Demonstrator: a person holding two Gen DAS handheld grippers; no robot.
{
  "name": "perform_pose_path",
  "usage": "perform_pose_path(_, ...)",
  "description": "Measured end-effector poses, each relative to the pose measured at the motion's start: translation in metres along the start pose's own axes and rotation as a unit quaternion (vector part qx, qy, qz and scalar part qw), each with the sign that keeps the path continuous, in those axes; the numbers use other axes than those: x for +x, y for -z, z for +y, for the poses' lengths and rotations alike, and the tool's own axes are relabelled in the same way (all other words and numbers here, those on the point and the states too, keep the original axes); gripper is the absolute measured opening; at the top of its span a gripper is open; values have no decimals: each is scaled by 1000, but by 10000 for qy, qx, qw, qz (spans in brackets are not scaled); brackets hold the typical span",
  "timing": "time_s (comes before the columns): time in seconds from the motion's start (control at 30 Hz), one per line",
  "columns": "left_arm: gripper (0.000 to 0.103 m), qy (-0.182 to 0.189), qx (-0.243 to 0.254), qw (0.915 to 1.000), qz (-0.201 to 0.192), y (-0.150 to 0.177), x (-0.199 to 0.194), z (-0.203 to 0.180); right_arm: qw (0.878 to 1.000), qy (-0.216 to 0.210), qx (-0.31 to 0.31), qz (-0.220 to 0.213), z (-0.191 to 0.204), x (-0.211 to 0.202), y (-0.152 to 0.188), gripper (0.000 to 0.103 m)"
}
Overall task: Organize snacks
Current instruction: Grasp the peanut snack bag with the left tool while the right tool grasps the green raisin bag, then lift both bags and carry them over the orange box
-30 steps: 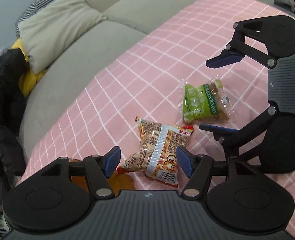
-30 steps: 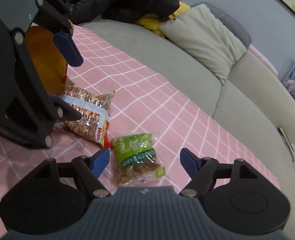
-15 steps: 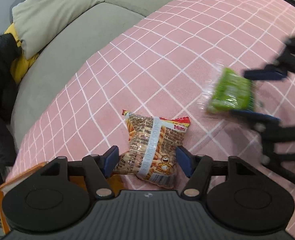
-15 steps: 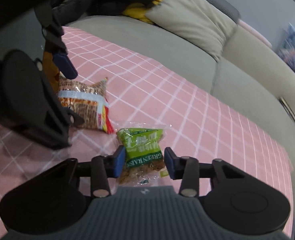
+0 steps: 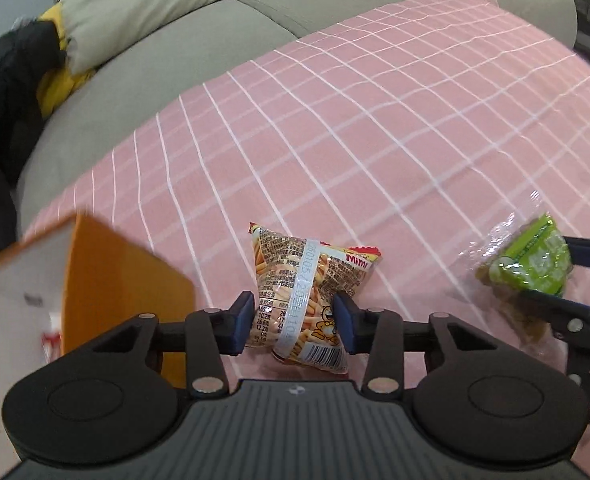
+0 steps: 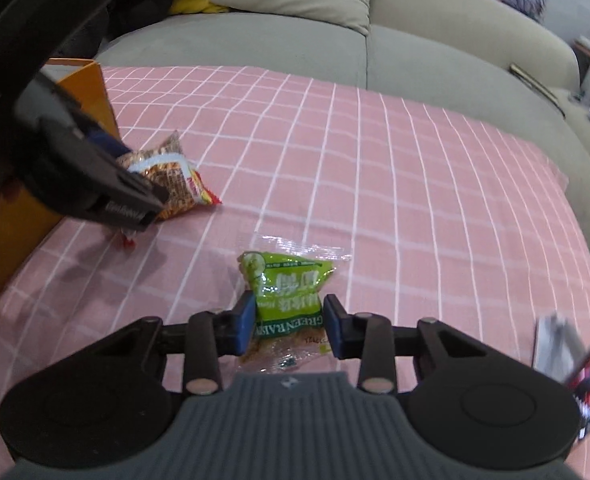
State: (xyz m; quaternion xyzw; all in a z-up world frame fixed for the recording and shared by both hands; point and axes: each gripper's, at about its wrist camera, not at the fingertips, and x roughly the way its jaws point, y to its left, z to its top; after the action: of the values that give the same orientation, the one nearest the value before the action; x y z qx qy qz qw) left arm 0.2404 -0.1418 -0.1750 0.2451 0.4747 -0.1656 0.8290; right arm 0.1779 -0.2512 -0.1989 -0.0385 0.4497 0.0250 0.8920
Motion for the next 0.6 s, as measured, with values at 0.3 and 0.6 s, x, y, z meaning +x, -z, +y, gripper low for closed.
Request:
perform_pose_path(0.3,41,578,-488,9967,301,56,-58,-13,9984,-349,356,270,4,-44,39,33)
perform_pose_path(0.6,43,847,-379,9937,625,88,-60,-31,9979,-368,314,435,5,-50,59,35)
